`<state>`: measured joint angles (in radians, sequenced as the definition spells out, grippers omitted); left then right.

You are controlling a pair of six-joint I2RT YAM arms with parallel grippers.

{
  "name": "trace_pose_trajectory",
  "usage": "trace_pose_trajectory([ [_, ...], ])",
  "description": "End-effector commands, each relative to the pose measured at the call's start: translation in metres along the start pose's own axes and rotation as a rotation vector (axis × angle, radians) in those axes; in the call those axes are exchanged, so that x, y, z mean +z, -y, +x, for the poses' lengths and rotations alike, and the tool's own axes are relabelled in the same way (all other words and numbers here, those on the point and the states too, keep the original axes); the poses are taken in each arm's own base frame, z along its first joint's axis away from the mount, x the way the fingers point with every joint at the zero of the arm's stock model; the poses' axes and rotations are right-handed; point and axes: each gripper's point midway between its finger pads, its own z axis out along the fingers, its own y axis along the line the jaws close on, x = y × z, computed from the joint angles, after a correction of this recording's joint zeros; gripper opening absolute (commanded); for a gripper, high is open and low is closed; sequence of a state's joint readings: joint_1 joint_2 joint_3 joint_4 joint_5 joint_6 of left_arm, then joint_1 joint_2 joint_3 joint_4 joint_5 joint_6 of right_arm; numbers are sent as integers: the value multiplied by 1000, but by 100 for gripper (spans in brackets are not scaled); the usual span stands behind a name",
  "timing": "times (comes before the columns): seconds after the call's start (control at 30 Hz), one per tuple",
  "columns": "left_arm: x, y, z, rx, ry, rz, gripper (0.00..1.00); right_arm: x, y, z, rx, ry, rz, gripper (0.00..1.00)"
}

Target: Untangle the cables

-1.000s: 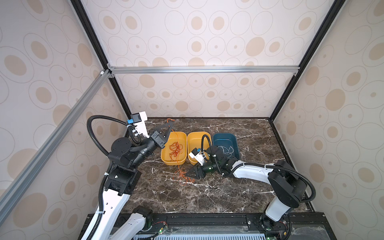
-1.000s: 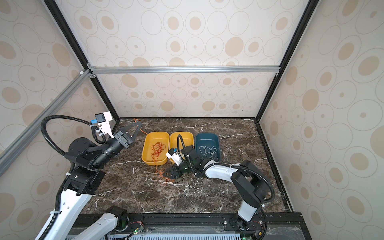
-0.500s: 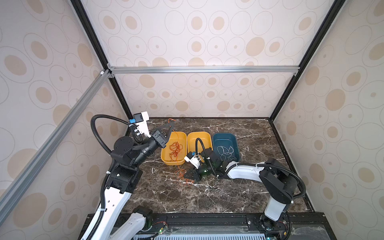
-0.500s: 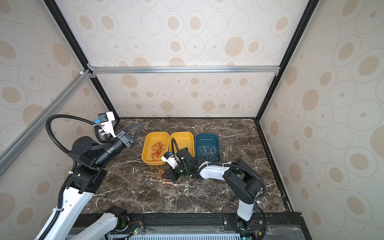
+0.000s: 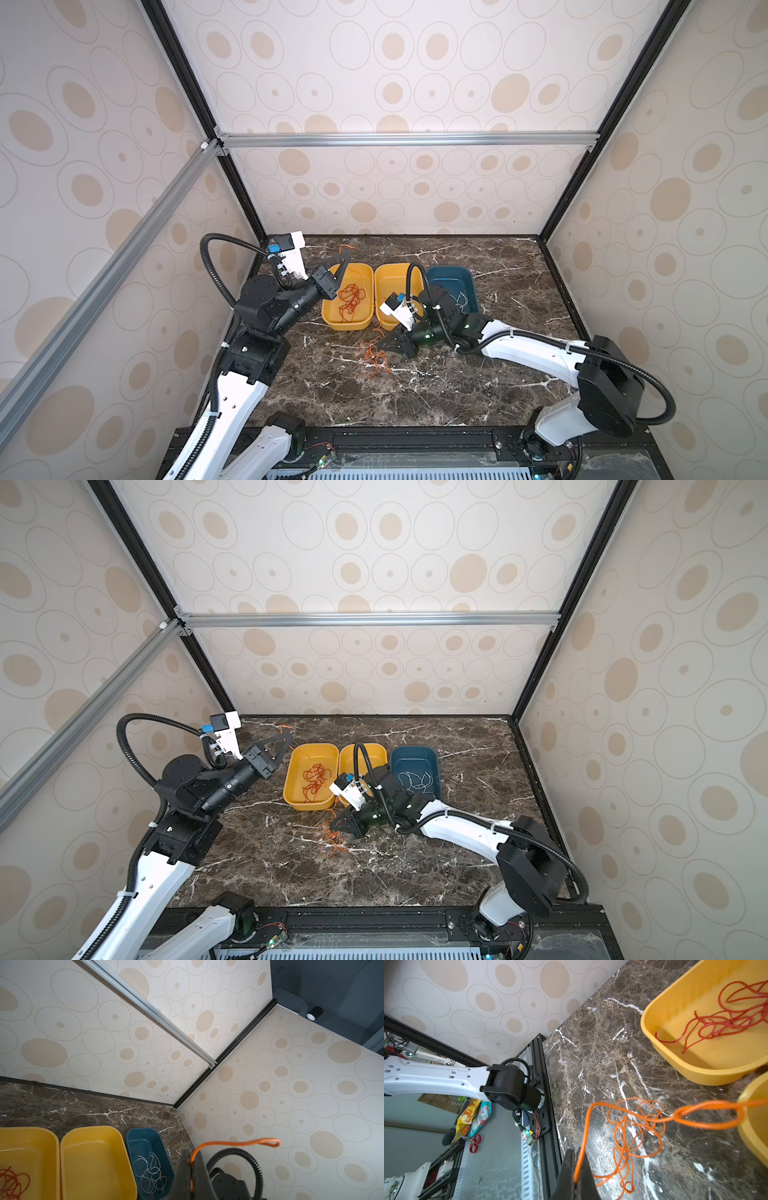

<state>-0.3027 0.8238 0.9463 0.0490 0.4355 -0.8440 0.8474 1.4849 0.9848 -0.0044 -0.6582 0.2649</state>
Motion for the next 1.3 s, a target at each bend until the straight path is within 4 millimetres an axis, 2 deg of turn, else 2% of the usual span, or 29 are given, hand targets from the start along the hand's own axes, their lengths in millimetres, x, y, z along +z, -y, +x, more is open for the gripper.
trace_pose_trajectory([
  [0.0,0,0,-3,34,21,10,0,-17,-7,-4,-18,-8,3,0],
  [0.2,7,-19,19,-9,-19,11,0,-37,-10,-3,-5,13,29,0],
  [0.37,8,-32,51,-72,-93,47,0,-47,-9,3,17,7,54,0],
  [0.57,-5,-56,86,-121,-146,-2,0,-50,-1,27,66,-73,95,0],
  [0.73,-16,-86,114,-154,-176,-98,0,-49,12,44,97,-140,153,0],
  [0.87,-26,-116,126,-162,-171,-232,0,-38,19,49,138,-186,147,0],
  [1.0,-47,-153,136,-158,-184,-449,0,-23,20,47,149,-200,133,0],
  [1.27,-110,-213,161,-243,-144,-826,0,4,20,52,151,-245,110,0],
])
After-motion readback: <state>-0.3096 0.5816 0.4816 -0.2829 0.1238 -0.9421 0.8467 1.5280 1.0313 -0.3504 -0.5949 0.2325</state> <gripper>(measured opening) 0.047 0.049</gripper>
